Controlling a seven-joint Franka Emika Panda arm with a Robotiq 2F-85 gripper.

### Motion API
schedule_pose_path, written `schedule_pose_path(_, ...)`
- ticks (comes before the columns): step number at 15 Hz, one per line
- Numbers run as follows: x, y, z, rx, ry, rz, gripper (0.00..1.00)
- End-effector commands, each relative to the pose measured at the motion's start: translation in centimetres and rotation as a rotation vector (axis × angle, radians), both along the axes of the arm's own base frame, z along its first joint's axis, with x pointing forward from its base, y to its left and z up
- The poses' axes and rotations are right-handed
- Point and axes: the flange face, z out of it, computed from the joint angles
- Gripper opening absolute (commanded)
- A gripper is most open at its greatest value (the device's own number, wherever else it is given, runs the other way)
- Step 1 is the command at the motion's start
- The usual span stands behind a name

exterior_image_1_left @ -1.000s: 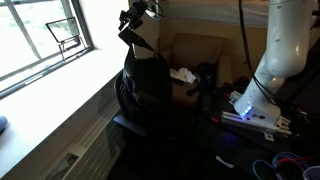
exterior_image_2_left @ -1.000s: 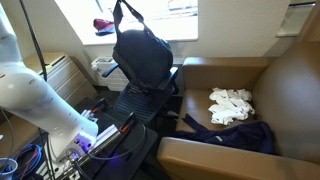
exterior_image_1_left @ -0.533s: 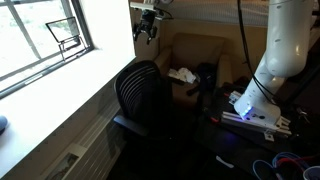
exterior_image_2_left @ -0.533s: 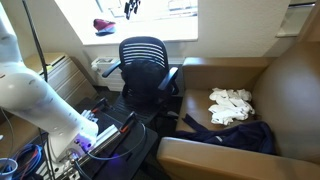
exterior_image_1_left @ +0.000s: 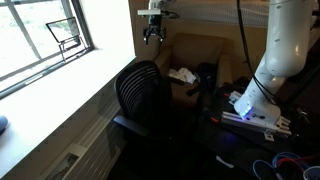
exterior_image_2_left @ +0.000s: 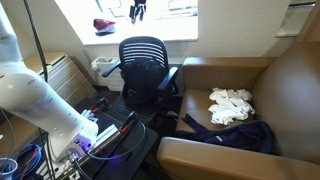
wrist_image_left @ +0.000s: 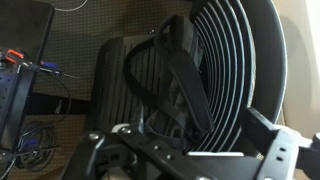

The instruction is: Move the clothes on the black chair to the brown chair and then move the bag from the brown chair to the black

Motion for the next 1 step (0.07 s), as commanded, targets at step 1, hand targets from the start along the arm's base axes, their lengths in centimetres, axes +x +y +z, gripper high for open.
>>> schedule_pose_path(1, 0.02, 0.0, 0.05, 0.0, 0.001, 0.001, 1.0)
